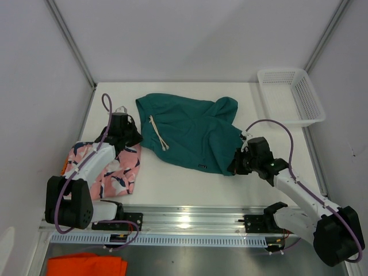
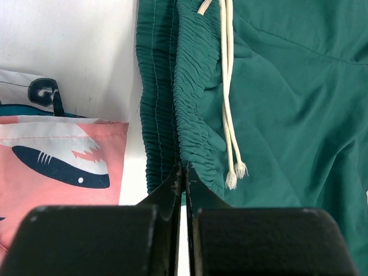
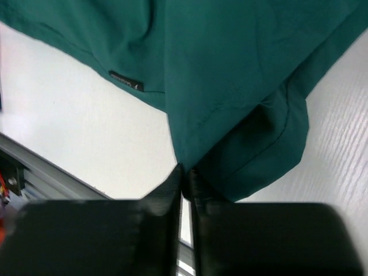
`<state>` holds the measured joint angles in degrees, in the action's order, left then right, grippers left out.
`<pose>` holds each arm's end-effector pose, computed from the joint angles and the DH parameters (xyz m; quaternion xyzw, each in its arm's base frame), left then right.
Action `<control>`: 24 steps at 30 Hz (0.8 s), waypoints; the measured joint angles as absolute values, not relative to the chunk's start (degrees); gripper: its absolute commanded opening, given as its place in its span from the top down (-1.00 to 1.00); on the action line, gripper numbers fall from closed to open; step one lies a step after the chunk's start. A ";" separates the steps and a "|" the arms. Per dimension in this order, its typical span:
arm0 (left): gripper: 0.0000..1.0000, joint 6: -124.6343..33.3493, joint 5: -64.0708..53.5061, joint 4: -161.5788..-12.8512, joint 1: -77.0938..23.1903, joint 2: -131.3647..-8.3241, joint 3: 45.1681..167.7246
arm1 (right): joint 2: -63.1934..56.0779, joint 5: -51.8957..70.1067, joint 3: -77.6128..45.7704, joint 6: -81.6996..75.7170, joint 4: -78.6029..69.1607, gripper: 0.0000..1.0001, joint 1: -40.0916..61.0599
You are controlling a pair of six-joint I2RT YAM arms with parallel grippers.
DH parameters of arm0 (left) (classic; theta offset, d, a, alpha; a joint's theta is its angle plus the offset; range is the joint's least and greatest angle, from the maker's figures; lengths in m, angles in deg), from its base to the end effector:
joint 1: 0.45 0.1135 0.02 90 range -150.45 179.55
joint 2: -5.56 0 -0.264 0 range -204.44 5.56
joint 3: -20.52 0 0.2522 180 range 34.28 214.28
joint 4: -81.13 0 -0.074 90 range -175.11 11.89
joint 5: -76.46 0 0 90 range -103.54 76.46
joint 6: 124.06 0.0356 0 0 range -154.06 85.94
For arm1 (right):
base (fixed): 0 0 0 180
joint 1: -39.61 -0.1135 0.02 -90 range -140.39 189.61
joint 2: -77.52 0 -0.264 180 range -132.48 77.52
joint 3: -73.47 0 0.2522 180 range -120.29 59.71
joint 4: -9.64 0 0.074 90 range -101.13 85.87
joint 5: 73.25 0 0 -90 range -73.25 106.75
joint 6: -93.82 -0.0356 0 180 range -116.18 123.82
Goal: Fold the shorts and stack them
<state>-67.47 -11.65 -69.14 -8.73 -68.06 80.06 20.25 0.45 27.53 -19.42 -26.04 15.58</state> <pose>0.2663 -0.0399 0.2296 -0.1938 0.8991 -0.1537 0.3611 0.1770 0.0899 0.2069 -0.0583 0.9207 0.2663 0.2794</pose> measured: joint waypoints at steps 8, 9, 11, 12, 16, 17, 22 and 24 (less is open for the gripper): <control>0.56 -67.45 -11.11 -70.06 -8.73 -68.06 78.44 | 24.33 6.03 27.55 -22.09 -26.10 1.00 21.26; 0.17 -67.36 -10.71 -70.33 -8.70 -68.06 77.67 | 25.23 6.75 27.57 -22.48 -26.10 1.00 22.46; -0.15 -67.62 -10.12 -70.89 -8.68 -68.06 76.30 | 27.02 8.30 27.62 -23.16 -26.08 1.00 25.17; -0.33 -67.82 -9.75 -71.20 -8.68 -68.06 75.44 | 27.42 8.89 27.62 -23.33 -26.04 1.00 26.31; -0.51 -68.76 -7.72 -72.25 -8.68 -67.19 70.88 | 26.85 9.85 28.16 -23.53 -25.53 1.00 29.00; -0.53 -69.02 -7.28 -72.18 -8.68 -66.64 69.89 | 26.45 9.85 28.38 -23.55 -25.38 1.00 29.33; -0.55 -71.23 -5.38 -72.10 -8.68 -62.56 67.20 | 25.23 9.87 29.93 -23.60 -24.53 1.00 29.63; -0.54 -72.65 -4.27 -72.71 -8.68 -61.81 66.79 | 25.23 10.05 30.09 -23.64 -24.49 1.00 29.72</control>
<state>-72.65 -4.27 -72.71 -8.68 -61.81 66.79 25.23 10.05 30.09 -23.64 -24.49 29.72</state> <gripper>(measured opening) 0.776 0.006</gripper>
